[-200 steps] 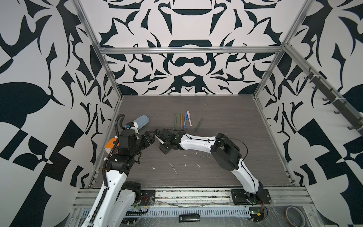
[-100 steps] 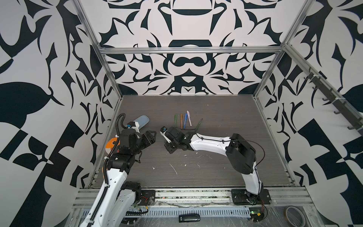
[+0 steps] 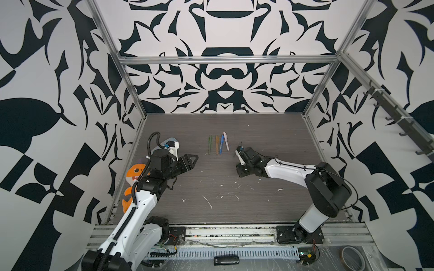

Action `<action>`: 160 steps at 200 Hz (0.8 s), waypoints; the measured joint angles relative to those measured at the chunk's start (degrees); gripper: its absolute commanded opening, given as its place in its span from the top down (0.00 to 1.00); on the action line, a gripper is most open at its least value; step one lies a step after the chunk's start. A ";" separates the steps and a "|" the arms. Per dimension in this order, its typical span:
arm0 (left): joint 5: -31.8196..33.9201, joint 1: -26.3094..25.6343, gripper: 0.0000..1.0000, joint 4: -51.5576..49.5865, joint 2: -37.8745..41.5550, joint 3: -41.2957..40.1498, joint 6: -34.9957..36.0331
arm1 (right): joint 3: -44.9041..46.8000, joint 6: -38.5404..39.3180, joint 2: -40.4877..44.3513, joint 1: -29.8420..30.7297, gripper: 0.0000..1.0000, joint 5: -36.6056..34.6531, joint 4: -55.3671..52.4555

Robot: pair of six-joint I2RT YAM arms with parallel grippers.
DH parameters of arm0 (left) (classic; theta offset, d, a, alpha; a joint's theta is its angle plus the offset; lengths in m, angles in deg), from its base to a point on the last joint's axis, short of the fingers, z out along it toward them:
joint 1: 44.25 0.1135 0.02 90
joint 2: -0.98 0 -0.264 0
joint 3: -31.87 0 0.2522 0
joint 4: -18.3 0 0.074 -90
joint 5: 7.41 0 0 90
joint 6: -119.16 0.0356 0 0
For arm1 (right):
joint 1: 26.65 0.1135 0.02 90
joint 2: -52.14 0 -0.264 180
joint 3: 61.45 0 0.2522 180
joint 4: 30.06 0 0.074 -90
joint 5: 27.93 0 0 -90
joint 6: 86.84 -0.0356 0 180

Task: Insert pens into pen caps
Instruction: Place the pen cap at the center of the table.

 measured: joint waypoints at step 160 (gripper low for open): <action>13.16 -22.49 0.40 -8.61 -54.45 42.01 14.19 | 3.06 -0.42 8.57 -8.70 0.63 3.32 -4.26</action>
